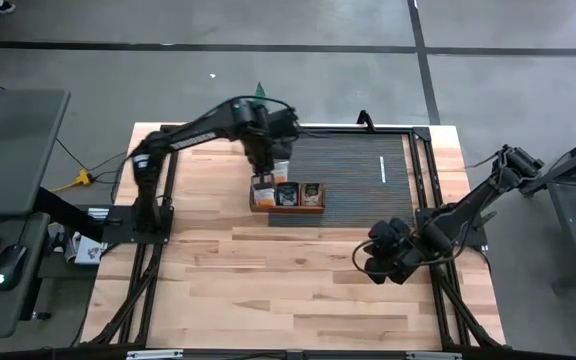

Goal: Pick & Place Tea
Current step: Put the orange tea bag into the left section of the wooden organizer

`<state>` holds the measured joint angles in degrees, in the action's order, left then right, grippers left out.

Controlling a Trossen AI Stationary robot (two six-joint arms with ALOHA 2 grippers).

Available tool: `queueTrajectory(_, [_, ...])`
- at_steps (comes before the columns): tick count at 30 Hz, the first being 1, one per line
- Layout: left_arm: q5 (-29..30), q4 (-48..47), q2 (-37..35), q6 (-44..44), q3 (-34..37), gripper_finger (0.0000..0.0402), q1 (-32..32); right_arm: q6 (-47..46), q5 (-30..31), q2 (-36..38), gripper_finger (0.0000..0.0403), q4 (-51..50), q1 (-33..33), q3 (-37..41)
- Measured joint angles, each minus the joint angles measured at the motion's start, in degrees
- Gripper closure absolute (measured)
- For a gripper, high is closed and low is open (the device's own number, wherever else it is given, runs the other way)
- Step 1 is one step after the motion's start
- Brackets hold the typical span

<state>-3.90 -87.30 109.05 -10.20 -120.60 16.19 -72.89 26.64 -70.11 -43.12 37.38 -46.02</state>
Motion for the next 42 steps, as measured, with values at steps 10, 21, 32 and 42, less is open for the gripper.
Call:
queueTrajectory(10, [-2.8,23.6,-23.7,9.9,33.4,0.0401,-0.6,7.1,3.4,0.0,0.0402,0.3,-2.6,0.0])
queueTrajectory(21, [-3.2,45.7,-27.7,12.1,58.2,0.0401,-2.7,12.5,3.8,0.0,0.0402,1.4,-4.5,0.0])
queueTrajectory(32, [0.7,45.8,-21.8,6.4,58.8,0.0401,-2.7,12.3,3.6,0.0,0.0402,2.3,-4.5,0.0])
queueTrajectory(42, [9.2,46.8,-19.4,5.3,58.8,0.0401,-2.7,11.4,4.6,0.0,0.0402,3.2,-4.5,0.0])
